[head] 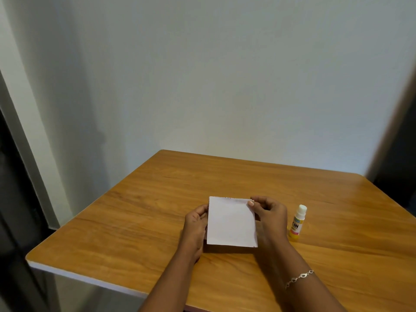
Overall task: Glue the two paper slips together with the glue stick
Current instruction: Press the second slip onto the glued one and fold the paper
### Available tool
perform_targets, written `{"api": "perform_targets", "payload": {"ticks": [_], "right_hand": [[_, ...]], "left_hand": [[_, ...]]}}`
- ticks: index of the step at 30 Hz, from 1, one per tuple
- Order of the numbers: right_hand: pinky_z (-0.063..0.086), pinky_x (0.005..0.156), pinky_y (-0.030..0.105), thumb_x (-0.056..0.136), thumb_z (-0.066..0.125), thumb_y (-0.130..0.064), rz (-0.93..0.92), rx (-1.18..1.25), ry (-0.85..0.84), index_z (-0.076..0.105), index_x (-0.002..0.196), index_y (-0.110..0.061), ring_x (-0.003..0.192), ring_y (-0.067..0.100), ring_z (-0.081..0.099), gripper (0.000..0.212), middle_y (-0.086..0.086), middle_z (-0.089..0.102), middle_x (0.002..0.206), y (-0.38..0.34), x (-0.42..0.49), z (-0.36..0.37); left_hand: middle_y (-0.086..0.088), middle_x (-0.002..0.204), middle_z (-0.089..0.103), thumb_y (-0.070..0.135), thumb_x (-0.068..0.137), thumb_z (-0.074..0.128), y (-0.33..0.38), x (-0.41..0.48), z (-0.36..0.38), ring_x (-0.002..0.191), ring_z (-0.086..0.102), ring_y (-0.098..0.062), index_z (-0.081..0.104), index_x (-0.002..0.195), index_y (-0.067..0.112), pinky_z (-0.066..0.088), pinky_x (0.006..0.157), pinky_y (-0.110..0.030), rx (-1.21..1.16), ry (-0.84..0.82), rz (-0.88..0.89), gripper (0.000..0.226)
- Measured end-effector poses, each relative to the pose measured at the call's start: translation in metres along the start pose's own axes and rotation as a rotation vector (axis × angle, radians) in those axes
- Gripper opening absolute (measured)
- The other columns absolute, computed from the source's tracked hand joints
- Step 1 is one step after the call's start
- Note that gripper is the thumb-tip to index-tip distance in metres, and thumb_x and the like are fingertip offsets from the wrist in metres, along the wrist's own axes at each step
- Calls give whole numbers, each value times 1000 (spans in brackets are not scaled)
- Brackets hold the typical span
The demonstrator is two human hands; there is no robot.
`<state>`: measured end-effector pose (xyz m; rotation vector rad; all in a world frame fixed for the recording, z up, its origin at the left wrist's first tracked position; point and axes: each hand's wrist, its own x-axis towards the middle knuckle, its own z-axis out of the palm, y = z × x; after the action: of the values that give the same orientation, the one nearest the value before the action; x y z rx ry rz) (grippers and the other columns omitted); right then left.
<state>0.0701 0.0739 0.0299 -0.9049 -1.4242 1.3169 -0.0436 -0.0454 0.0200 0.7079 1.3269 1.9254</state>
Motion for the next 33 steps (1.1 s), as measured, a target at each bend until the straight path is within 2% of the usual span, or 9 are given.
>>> {"api": "perform_targets", "payload": {"ticks": [7,10,14,25,30,33], "right_hand": [[55,80,54,77,68,-7,9,8,-9,68,81,-12,90,37,65,6,18,68,86,-7,-3,0],[55,78,53,77,68,-6,10,5,-9,66,77,-12,84,38,64,6,20,67,82,-7,-3,0],[53,76,48,77,67,-3,25,7,-27,64,71,-12,75,29,59,11,13,62,72,-10,-3,0],[48,68,41,78,66,-4,40,18,-36,63,72,-8,73,27,55,8,19,59,78,-11,-3,-2],[49,65,35,80,64,-5,69,47,-27,63,76,-7,75,25,56,4,14,60,77,-14,-4,-1],[49,64,33,80,63,-5,88,66,-25,63,77,-6,74,23,56,3,11,60,75,-15,-3,0]], "left_hand": [[-1,84,75,4,88,52,-1,1,0,80,70,-20,66,97,15,55,64,-33,-1,10,0,19],[-1,85,75,5,89,52,-1,1,0,79,70,-19,66,94,17,55,62,-31,3,5,2,19],[-1,84,76,6,89,52,-1,1,0,77,70,-18,66,94,18,56,59,-29,4,-3,2,19],[3,83,75,7,89,51,-2,1,1,75,69,-14,66,95,19,54,54,-25,24,6,25,20],[6,77,75,7,89,51,0,-1,2,72,69,-10,65,92,21,54,52,-22,42,3,33,20],[3,83,75,6,89,52,0,-1,2,75,70,-14,65,99,16,56,57,-25,33,7,27,19]]}}
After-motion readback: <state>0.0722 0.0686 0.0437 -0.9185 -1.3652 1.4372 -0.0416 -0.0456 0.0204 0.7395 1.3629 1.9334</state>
